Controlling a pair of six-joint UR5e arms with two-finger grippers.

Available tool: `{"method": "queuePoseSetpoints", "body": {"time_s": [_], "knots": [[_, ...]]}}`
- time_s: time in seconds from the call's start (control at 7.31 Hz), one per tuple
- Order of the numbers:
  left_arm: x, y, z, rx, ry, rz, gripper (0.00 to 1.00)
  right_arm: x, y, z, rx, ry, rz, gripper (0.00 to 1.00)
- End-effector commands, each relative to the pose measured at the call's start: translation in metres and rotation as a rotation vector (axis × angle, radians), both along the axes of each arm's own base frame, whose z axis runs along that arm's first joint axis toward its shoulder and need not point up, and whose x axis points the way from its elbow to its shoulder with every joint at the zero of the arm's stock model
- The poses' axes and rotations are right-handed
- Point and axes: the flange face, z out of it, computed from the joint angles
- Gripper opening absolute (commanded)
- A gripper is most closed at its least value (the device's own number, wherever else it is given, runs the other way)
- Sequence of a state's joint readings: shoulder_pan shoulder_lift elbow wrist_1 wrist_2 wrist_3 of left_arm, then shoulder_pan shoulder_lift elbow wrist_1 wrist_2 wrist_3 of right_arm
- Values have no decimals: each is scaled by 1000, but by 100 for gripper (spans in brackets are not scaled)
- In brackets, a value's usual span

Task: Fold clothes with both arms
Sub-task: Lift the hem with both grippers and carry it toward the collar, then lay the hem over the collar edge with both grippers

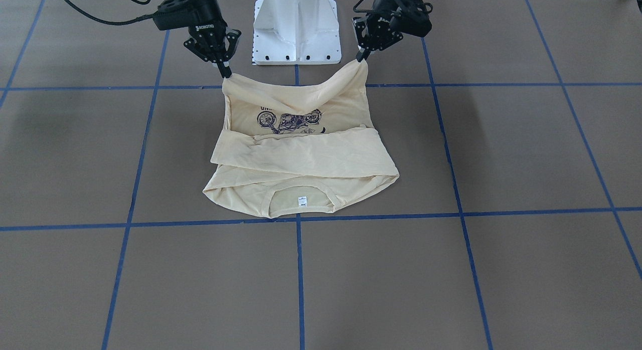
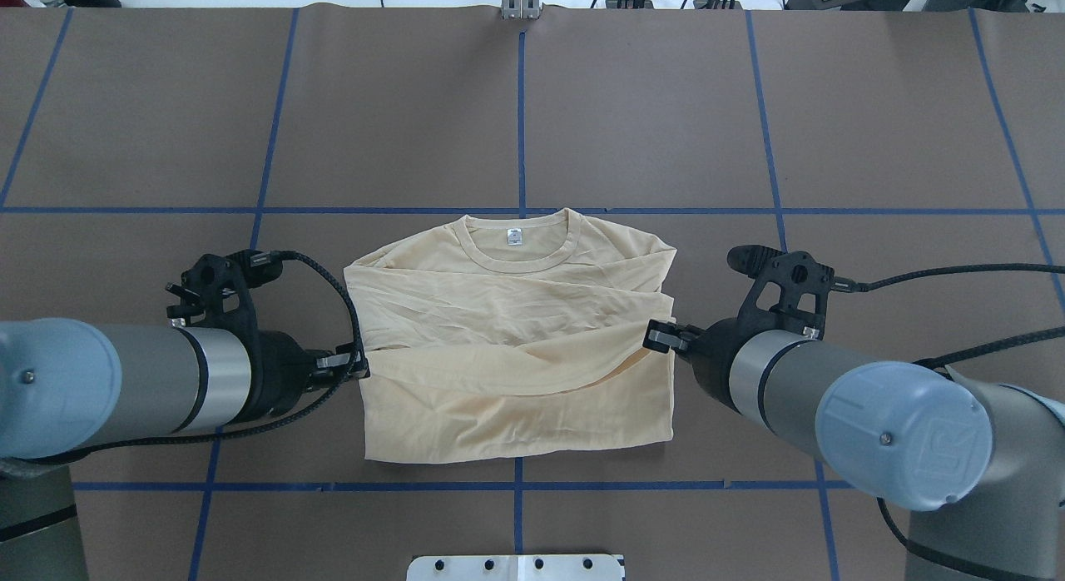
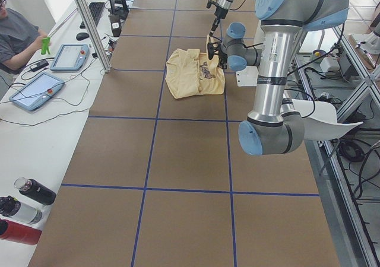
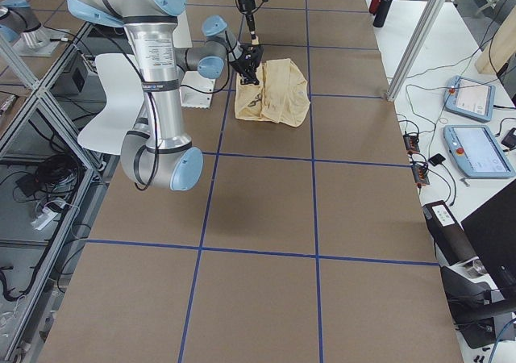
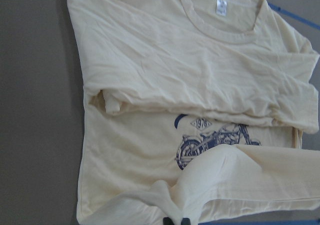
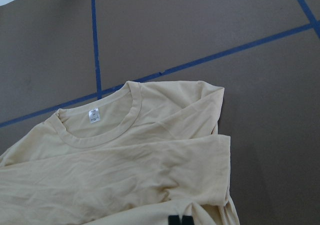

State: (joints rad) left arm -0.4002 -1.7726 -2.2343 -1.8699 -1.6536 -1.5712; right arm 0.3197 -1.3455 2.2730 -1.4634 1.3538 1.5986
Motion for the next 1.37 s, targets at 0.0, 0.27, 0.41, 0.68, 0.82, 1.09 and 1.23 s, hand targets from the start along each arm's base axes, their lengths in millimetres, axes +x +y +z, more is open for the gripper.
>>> {"method": "queuePoseSetpoints", "body": {"time_s": [0.0, 0.27, 0.41, 0.68, 0.82, 1.09, 1.23], "knots": [[-12, -26, -3, 11, 0, -82, 0, 0, -40, -3, 6, 12, 76, 0], [3, -60, 4, -1, -32, -129, 0, -24, -80, -8, 25, 57, 104, 0], [26, -81, 9, -12, -59, -143, 0, -24, -96, 0, 31, 86, 117, 0], [44, -105, 24, 58, -141, -160, 0, -36, -135, 5, 25, 135, 127, 0], [50, -118, 36, 57, -171, -177, 0, -43, -153, 12, 6, 156, 134, 0], [85, -144, 49, 44, -225, -185, 0, -62, -172, 27, -8, 209, 132, 0], [90, -149, 56, 86, -244, -165, 0, -75, -179, 44, -27, 244, 125, 0]]}}
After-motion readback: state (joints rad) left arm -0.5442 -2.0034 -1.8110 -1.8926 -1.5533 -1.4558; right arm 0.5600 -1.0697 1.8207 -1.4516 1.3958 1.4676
